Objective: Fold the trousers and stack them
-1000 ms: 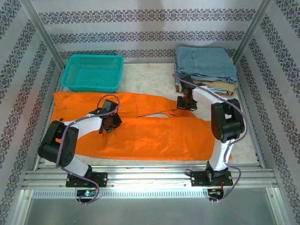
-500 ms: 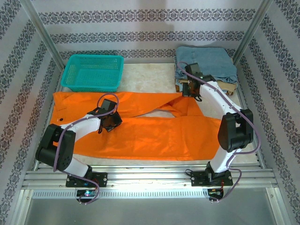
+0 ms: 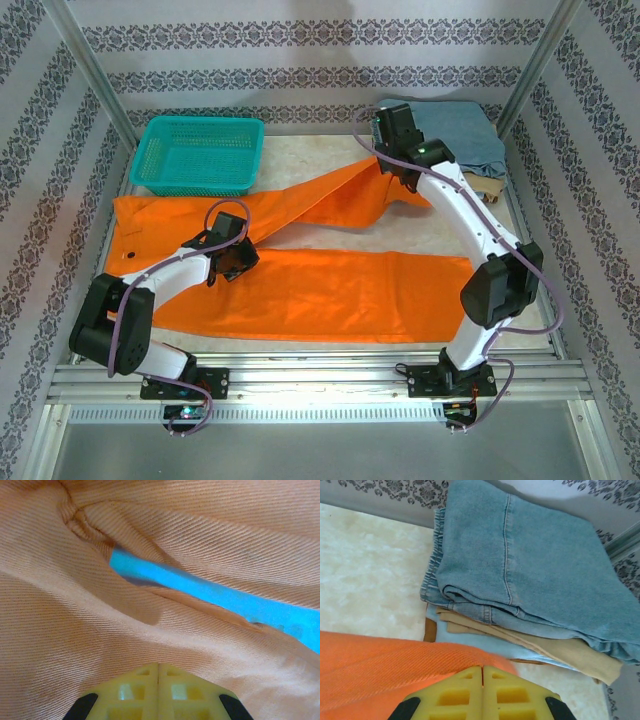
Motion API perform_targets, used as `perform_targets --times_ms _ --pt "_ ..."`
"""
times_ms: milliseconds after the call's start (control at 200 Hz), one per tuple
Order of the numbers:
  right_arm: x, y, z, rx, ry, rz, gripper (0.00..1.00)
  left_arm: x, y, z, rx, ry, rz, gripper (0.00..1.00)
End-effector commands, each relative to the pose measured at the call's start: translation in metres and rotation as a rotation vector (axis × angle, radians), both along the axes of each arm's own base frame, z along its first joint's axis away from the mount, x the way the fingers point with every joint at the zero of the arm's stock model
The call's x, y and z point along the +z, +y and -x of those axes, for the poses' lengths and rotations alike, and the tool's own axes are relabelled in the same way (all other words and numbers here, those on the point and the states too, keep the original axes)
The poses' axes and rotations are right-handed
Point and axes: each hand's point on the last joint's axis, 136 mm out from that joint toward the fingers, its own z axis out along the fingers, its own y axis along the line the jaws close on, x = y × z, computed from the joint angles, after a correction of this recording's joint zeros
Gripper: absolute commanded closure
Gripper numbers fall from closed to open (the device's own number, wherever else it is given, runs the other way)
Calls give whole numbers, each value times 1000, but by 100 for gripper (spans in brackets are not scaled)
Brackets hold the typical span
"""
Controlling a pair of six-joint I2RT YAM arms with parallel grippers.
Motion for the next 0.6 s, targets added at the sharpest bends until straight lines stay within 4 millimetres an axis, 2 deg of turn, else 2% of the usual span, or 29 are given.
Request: perform_targets --times_ms 0,100,215,305,400,530,595 --pt "2 -14 17 -47 -25 93 100 1 3 8 -3 6 -15 100" --pt "-10 -20 25 -43 -24 43 100 2 4 7 -5 8 -22 100" --pt "-8 -27 31 -43 -18 67 100 7 6 6 -3 2 -25 100" --pt "-12 -19 54 -21 6 21 100 11 11 5 11 -12 -30 100" --pt "-45 12 105 62 62 -72 100 13 22 7 49 -23 -38 100" --pt "-127 48 196 126 271 -236 98 15 42 12 128 -40 -30 100" --pt "-164 53 233 118 413 -287 96 18 50 14 151 -50 -26 100"
